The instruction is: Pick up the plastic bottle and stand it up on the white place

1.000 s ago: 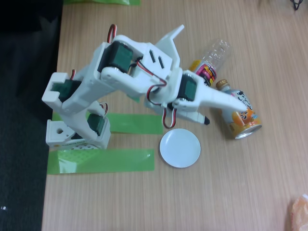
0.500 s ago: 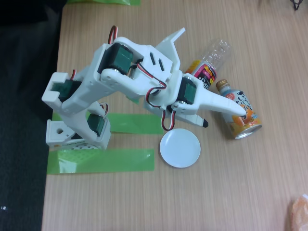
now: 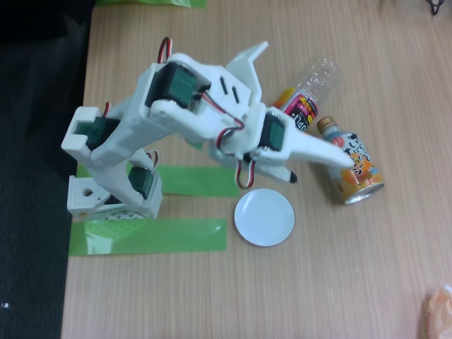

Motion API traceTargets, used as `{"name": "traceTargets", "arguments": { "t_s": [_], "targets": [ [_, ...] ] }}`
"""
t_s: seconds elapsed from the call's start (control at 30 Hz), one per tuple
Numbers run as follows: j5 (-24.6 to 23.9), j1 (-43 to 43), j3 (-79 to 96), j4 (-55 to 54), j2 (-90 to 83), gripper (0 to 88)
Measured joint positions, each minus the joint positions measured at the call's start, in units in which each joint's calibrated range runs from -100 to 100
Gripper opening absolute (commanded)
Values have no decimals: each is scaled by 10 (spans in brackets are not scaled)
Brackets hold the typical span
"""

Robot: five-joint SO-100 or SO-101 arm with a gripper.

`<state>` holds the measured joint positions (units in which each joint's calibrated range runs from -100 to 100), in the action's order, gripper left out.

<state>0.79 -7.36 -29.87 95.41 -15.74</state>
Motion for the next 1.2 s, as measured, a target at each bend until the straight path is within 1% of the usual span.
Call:
{"name": "traceTargets", "arguments": {
  "t_s": [0.2,0.57,0.8,1.03,1.2],
  "targets": [
    [-1,50,39,3,0,370],
    [0,167,41,10,-3,370],
    [-3,223,64,12,-79,370],
    [-46,229,186,12,-109,370],
    [-99,229,226,12,-109,370]
  ]
}}
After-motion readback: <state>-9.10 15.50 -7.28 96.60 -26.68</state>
